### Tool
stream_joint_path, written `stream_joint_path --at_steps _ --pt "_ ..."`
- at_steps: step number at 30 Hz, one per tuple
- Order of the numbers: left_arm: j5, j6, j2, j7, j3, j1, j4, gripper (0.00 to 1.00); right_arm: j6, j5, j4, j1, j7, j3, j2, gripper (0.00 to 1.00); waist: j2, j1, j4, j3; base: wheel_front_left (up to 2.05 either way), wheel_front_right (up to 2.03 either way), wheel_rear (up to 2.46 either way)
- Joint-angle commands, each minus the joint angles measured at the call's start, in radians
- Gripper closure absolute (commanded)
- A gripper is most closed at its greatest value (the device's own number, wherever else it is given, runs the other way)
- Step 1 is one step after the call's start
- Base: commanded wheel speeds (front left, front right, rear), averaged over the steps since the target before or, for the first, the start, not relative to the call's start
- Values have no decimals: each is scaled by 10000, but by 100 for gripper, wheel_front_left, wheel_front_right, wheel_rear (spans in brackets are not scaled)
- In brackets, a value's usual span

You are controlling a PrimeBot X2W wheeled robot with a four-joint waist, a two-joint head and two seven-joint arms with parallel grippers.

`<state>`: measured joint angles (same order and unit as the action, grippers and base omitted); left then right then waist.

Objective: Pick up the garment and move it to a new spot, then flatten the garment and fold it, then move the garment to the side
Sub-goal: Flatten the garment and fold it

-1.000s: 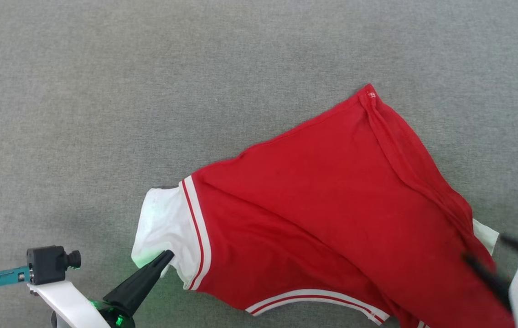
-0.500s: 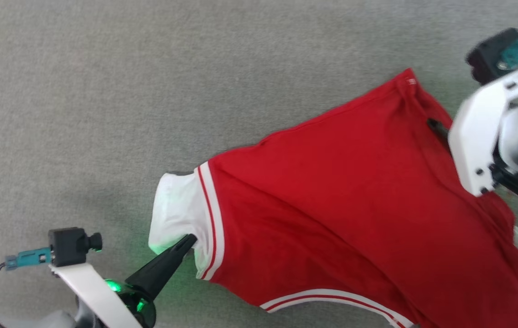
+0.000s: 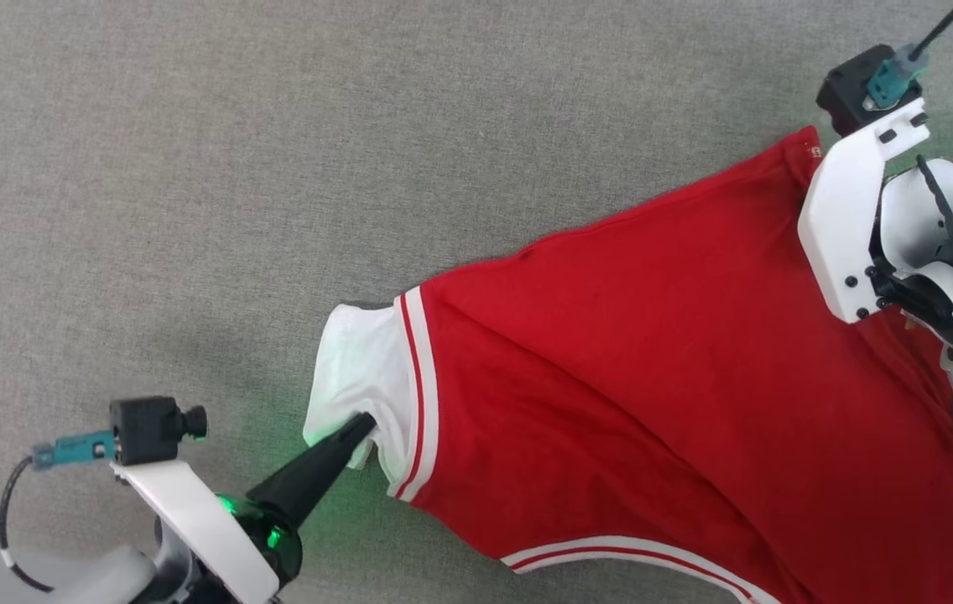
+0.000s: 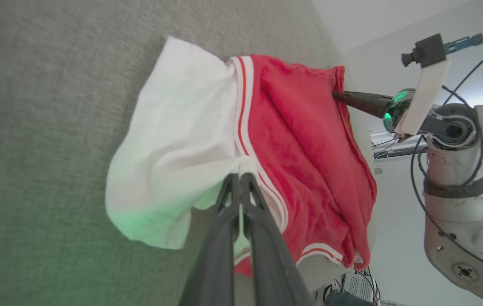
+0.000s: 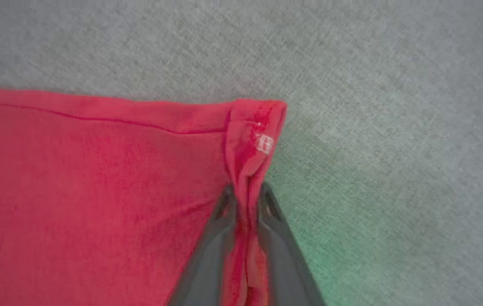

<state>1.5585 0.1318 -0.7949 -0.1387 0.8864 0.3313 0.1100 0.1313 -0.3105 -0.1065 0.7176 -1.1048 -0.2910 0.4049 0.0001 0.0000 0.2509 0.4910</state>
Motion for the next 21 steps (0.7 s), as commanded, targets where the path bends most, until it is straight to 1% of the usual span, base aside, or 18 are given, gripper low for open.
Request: stream_joint_path --at_steps 1,4,7,11,16,21 --pt "53 -23 -4 50 -54 193 -89 100 -11 12 -414 -225 122 43 17 100 -1 0 -74 -90 0 0 0" --pt "70 -23 -60 60 -243 484 -363 100 -19 105 -491 72 856 493 -161 100 -1 0 -248 -266 0 0 0" --pt "50 -23 -148 106 -471 878 -573 100 -16 253 -621 473 1648 907 -483 100 -1 0 -512 -417 0 0 0" --pt "189 -23 -372 199 -1110 1817 -1056 100 -16 514 -949 1137 2705 1493 -807 100 -1 0 -890 -508 0 0 0" --pt "153 -23 -545 106 -2352 3790 -2224 100 -16 1144 -1440 2682 3905 2142 -1307 100 -1 0 -1408 -250 0 0 0" --pt "68 -23 -696 599 -3255 6420 -3374 100 -18 2175 -2006 4818 4807 2692 -1908 100 -1 0 -1943 273 0 0 0"
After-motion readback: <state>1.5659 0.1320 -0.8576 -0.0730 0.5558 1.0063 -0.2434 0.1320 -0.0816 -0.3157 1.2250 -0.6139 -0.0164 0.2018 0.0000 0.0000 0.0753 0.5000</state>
